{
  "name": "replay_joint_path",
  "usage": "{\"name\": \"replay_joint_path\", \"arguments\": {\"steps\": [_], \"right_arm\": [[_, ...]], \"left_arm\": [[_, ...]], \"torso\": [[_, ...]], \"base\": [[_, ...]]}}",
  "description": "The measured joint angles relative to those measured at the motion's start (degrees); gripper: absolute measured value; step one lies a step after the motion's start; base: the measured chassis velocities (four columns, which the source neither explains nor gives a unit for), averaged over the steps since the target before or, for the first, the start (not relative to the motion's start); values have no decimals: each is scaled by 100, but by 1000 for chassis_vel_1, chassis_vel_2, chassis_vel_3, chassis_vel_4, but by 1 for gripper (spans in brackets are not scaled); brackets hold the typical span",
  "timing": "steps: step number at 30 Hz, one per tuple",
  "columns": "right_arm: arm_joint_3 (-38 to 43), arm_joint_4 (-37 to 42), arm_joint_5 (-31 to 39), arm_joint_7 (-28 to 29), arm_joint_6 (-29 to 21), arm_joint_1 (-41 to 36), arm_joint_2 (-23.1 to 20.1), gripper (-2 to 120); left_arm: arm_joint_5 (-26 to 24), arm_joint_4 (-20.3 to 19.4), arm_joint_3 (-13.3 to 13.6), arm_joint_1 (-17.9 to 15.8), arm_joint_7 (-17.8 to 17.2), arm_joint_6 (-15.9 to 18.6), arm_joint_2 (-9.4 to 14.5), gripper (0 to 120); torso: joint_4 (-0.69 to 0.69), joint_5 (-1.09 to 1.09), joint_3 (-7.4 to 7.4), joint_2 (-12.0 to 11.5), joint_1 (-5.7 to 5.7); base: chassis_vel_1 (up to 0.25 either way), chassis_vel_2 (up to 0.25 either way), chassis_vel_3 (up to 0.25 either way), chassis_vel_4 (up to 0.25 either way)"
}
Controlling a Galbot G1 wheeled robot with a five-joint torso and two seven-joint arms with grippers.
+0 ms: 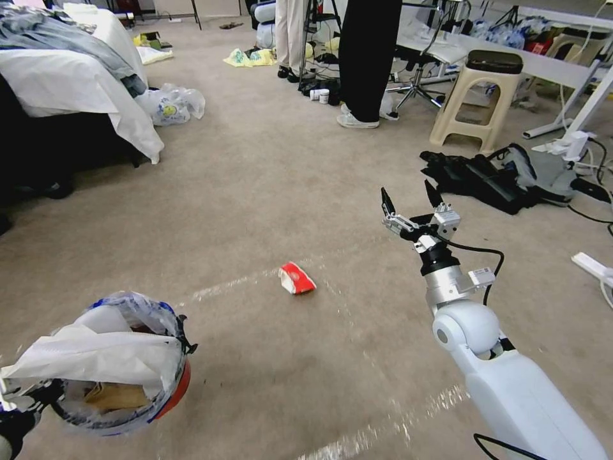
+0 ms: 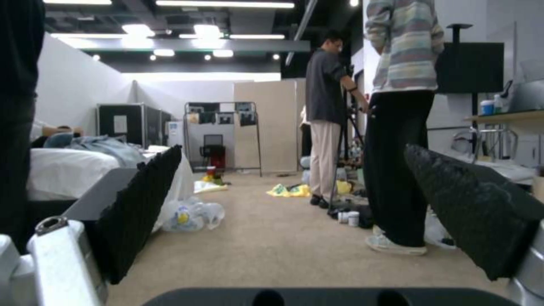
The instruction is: Pick up the trash bin and place the garbage on the floor into it.
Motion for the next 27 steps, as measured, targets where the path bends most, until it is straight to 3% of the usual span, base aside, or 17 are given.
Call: {"name": "replay_joint_path", "arguments": {"steps": [14, 27], "right_arm": [[-47, -34, -12, -51, 55, 0, -8, 100], [-64, -8, -22, -54, 17, -2, -28, 100]], "left_arm": [[12, 2, 26, 2, 3, -1, -20, 1], [25, -6, 32, 20, 12, 2, -23, 1]], "torso": [[-1, -6, 1, -1, 1], [0, -4, -1, 0, 0]], "base": [[-212, 223, 204, -215], [-14, 6, 6, -12]]}}
